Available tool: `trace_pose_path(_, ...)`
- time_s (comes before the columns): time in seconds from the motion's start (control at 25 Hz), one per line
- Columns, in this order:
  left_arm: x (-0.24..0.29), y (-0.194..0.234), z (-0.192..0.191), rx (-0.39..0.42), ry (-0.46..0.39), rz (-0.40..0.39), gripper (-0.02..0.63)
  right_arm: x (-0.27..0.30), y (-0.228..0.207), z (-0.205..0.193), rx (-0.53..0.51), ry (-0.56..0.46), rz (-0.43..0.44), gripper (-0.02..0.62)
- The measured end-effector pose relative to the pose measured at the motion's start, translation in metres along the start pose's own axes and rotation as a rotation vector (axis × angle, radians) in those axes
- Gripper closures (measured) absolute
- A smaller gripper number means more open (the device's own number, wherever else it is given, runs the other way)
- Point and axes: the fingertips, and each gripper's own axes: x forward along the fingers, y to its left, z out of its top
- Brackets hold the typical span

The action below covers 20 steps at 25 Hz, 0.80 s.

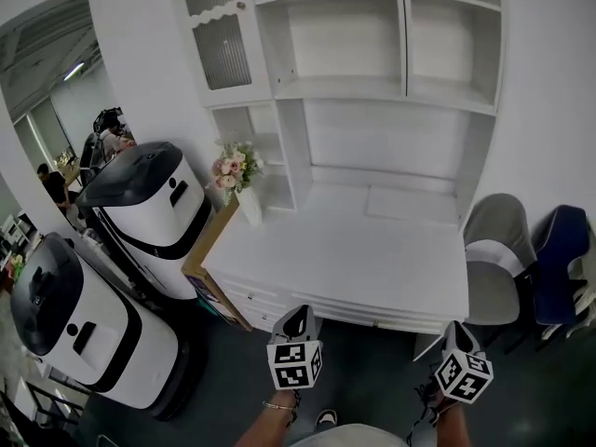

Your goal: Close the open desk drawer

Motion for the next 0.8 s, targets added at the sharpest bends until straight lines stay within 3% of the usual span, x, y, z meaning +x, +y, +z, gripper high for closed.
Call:
trace_pose_path(0.2, 0.003, -0.009, 0.003, 0.014, -0.005, -0.024, 0.586, -0.006, 0.002, 0.011, -0.153, -0.008, -0.049, 0.592)
trace_pose_path(0.8, 0.000, -0.009, 0.004, 0.008, -0.016, -0.022, 0.586, -0.010, 0.007, 0.009, -0.099, -0.020, -0.024, 0.592)
